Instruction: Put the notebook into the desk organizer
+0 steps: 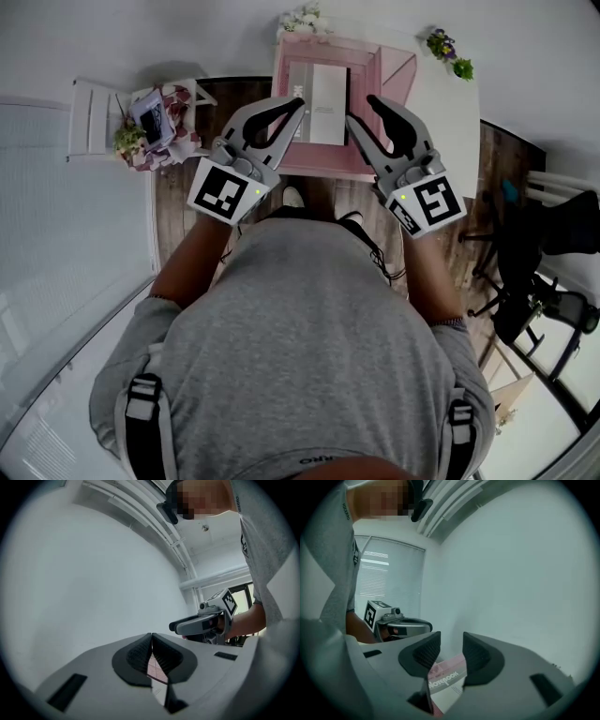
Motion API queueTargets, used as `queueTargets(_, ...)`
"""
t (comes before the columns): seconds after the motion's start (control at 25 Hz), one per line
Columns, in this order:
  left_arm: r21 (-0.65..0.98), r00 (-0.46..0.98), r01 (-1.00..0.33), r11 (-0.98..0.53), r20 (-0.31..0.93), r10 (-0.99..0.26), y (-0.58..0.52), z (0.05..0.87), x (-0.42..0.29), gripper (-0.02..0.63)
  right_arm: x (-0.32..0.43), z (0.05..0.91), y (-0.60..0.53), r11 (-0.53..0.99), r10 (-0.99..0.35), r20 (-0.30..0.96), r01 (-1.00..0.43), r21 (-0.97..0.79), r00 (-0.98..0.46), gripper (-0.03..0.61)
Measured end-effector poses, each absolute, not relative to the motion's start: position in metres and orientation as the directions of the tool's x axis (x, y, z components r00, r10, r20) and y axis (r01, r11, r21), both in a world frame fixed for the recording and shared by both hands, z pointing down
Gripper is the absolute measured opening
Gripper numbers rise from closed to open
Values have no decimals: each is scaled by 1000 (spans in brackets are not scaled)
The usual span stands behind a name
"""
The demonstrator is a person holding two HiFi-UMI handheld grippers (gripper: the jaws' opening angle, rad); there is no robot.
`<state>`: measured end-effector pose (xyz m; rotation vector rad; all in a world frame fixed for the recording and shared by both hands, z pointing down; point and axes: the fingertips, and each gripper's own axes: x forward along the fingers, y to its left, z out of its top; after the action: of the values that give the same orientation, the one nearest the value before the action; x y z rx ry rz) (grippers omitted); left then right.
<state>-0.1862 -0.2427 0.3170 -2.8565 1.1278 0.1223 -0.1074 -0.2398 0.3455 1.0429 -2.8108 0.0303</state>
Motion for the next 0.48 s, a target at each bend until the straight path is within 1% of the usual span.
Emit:
queueTargets(0.08,-33,732,-680,-732,-94,-675,-240,321,-182,20,-106,352,-233,762,-646,128,-646,45,-753,115)
queueTargets(0.2,-28,740,-671,-741,-84,-667,-234,328,-176,20,-102,361,-222,767,-640,104,-640,42,-761,8)
queueTargets(0.32,-44,747,-664,-746,-81,-660,-230,334,-170,20,-98,365,-216,767,-641,77,-640,42,-763,8)
queueTargets(0.48,-48,742,-670,-741,-79,-666,-226,344,-169,20,-90,373,-216,737,-676,82,-674,62,-732,8)
